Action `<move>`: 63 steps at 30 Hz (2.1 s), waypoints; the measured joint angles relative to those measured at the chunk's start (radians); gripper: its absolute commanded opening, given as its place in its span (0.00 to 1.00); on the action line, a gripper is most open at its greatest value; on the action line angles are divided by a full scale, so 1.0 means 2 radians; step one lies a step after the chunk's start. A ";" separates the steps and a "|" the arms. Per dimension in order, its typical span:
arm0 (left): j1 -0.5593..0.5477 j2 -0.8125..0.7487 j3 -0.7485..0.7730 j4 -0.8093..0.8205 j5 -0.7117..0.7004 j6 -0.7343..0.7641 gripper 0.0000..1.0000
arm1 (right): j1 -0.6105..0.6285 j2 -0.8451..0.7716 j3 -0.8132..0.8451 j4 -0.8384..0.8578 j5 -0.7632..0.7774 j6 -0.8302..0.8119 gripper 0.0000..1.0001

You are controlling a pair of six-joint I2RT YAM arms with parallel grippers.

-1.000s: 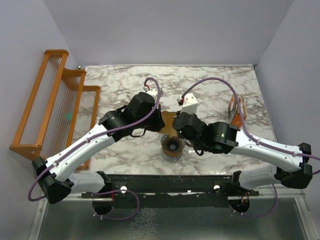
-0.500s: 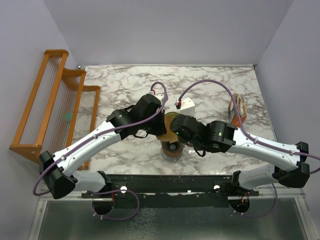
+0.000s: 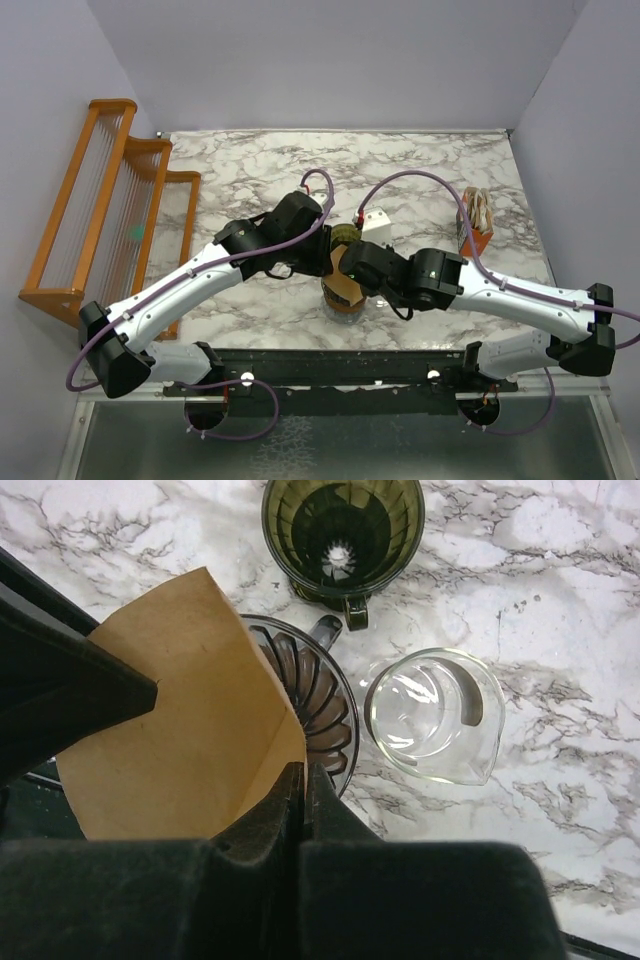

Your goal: Place the coffee filter in the dripper

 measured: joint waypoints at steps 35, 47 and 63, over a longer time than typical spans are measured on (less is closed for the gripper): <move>-0.001 -0.018 0.032 0.032 0.085 -0.039 0.22 | 0.000 -0.003 -0.047 0.063 -0.011 0.042 0.01; -0.007 0.010 0.004 0.050 0.084 -0.043 0.06 | 0.000 -0.003 -0.053 0.069 -0.012 0.050 0.01; -0.021 0.050 -0.020 0.049 0.041 -0.041 0.06 | 0.000 -0.024 -0.062 0.082 -0.011 0.058 0.33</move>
